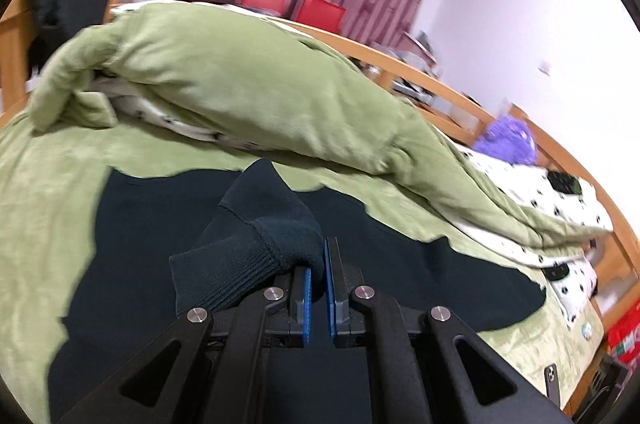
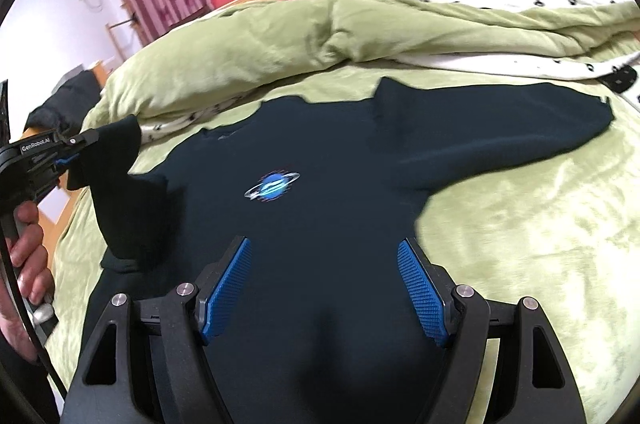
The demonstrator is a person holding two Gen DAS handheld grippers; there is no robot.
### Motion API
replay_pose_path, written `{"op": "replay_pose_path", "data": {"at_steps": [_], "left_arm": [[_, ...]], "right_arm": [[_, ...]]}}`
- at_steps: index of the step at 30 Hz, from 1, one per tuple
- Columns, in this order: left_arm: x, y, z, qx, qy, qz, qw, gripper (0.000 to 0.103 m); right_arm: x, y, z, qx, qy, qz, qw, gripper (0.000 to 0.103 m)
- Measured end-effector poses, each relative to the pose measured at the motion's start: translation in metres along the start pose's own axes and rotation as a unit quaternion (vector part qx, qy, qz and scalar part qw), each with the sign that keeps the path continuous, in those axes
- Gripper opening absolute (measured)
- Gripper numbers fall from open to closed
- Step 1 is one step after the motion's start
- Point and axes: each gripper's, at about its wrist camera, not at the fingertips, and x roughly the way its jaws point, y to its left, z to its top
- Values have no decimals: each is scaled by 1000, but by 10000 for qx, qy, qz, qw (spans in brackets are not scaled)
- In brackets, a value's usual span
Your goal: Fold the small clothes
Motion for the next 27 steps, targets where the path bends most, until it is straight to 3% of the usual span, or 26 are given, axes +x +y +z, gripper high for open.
{"op": "replay_pose_path", "data": {"at_steps": [5,9,13,17,19,21,27], "left_arm": [[47,-51,-29,130,453,-259,9986,6],[88,-82,-66,528,976,-94,9938,6],[108,-90,-91,700,1482,51,9865,9],[100,-82,-95,663,1727,-195,9825,22],[88,-73,-92,577,1706,-343,9831,37],[71,-58,-88,438,1574,-347,9860,68],[32,-6,-78,109,1340,-358,9903,73]], "right_arm": [[-7,-31,8,413,-83,19,9991,75],[-9,-46,11,653,-97,55,9978,75],[-7,-46,11,652,-70,55,9978,74],[-5,-41,10,552,-18,104,9984,74],[-4,-36,10,472,-21,99,9988,74],[-4,-32,11,401,-48,69,9992,74],[2,-19,9,330,16,29,9995,75]]}}
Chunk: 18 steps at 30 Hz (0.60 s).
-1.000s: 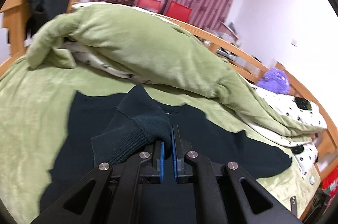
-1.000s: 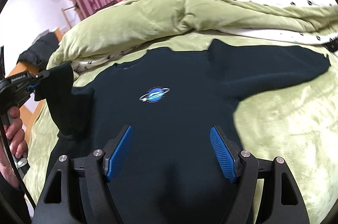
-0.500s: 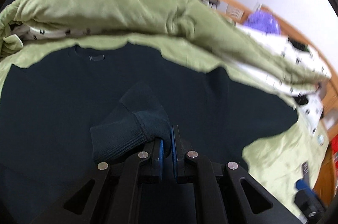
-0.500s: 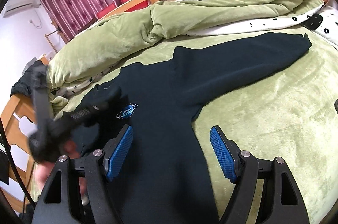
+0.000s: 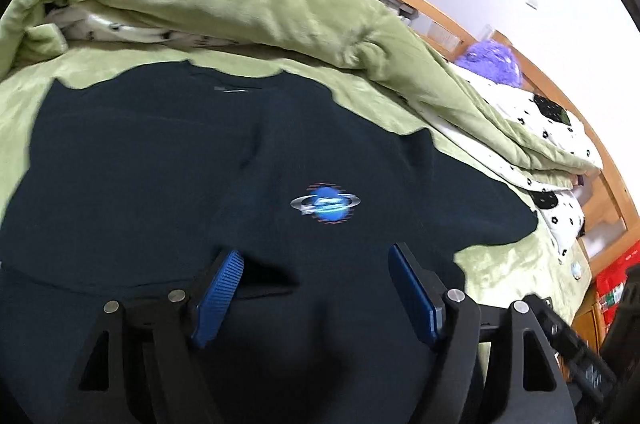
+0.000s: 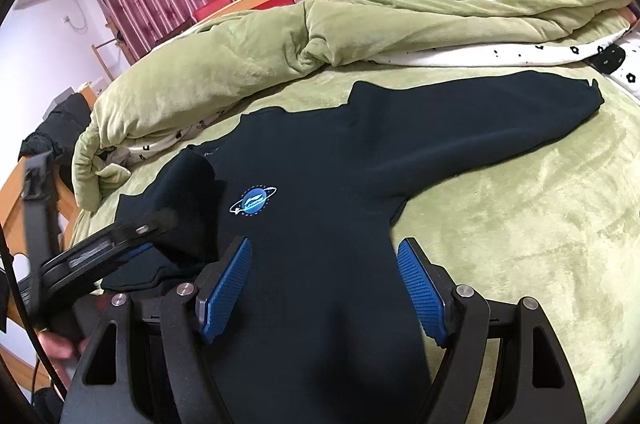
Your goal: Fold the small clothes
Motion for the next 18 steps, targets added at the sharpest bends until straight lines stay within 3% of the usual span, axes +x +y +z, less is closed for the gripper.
{"op": "replay_pose_path", "data": {"at_steps": [5,10,16,18], "left_arm": [[-30,41,-9,-15,-47,159,9999,74],[-53,73,-14,10,-47,627,9980,74],[-73,117,-20,-323,-147,999,9944,74],[-75,131,-20,-463,-177,1028,9935,74]], "right_arm": [[6,19,-4,-181,38,-76,9998,75],[12,42,-8,-418,76,-74,9991,75],[29,80,-23,-1116,179,-136,9935,74],[37,87,-26,-1264,217,-142,9916,65]]}}
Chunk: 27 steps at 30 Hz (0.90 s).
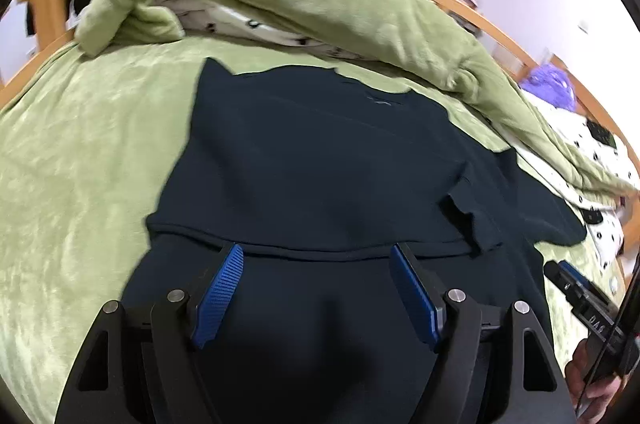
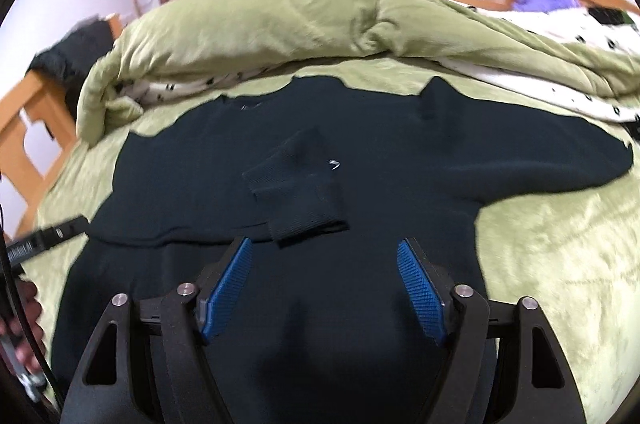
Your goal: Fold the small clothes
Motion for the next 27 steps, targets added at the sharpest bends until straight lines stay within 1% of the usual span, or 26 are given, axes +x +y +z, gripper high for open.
{"op": "replay_pose_path", "data": {"at_steps": [3,4,8,10,12,14,16,18,21,25,26,27], "left_arm": [[2,16,0,-88,33,67,9999,74],[3,20,0,-82,37,97,9999,74],[4,34,0,19,8,230,9997,74],[3,43,2,2,-59,280,9996,74],[1,53,8,-65,-136,253,9996,74],[1,60,12,-84,-191,293,9994,74],[3,67,14,-31,-268,429,9987,74],[8,76,15,-51,-237,496,9985,74],[13,87,14,-160,-157,485,9986,74],[15,98,15,-351,-118,386,9986,74],[16,98,15,-386,-102,354,9986,74],[18,99,16,-422,-83,311,9986,74]], "right_arm": [[13,5,-2,-118,121,-20,9999,53],[15,5,-1,-123,140,-21,9998,52],[30,6,-2,-162,172,-91,9997,52],[38,12,-1,-327,179,-178,9991,52],[47,19,-1,-531,247,-275,9979,52],[56,25,0,-606,265,-309,9973,52],[68,30,5,-583,348,-287,9973,52],[85,37,9,-678,489,-329,9960,52],[106,51,14,-926,560,-464,9930,53],[122,66,17,-1202,390,-626,9900,56],[124,69,16,-1282,318,-702,9887,56],[125,72,15,-1355,271,-771,9874,48]]}}
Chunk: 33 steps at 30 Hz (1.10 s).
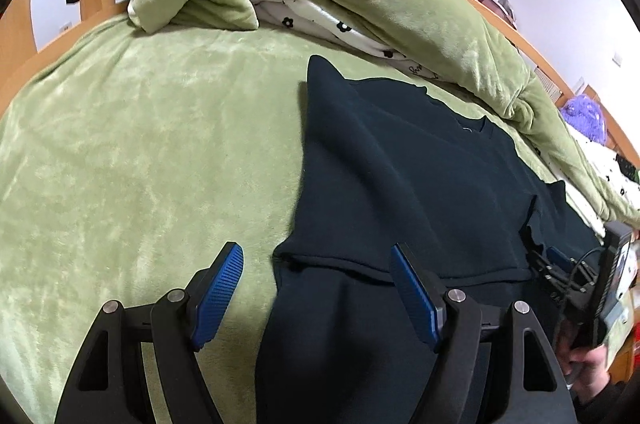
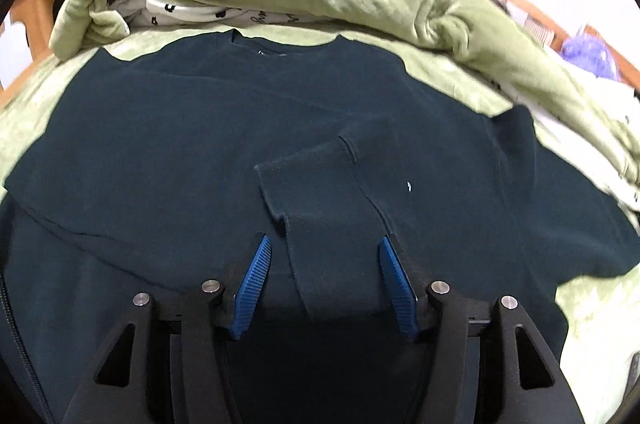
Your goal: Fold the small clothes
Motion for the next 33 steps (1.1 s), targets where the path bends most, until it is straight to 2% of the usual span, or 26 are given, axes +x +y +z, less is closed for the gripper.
{"op": "replay_pose_path", "data": {"at_steps": [2,3,4,7,10,14,18,19,22,23,27,30,31,33], "left_arm": [[3,-3,-1,6,15,-22,10000,74],[4,-5,-1,44,17,-13,10000,74],[5,-8,-1,103,8,18,9999,74],[3,-14,-3,252,-34,76,9996,74],[-2,-18,-4,329,-86,53,9994,74],[-4,-21,-6,370,-116,44,9992,74],[-2,-24,-6,403,-95,48,9991,74],[-2,-26,-7,410,-87,48,9991,74],[-1,-31,-10,454,-78,58,9989,74],[-1,-34,-12,512,-90,77,9986,74],[0,-47,-18,792,-194,221,9964,72],[5,-54,-23,943,-154,180,9953,72],[8,-56,-25,982,-128,176,9949,72],[12,-58,-26,991,-108,216,9948,72]], "right_arm": [[1,3,0,-161,-95,-118,9998,25],[-1,2,0,-184,-135,67,9997,16],[-6,-2,1,-111,-218,207,9995,13],[-24,-19,11,210,-511,383,9977,9],[-37,-49,22,606,-698,277,9953,7],[-40,-106,26,1225,-497,-15,9912,9],[-39,-160,13,1777,-197,-329,9833,21],[-40,-172,11,1924,-170,-310,9807,21],[-51,-200,7,2276,-275,-276,9730,24],[-57,-208,8,2319,-329,-298,9717,28],[-79,-226,7,2171,-575,-519,9731,54],[-82,-234,6,1874,-509,-664,9787,60],[-79,-236,3,1769,-414,-643,9813,65],[-70,-241,-5,1666,-202,-545,9843,67]]}}
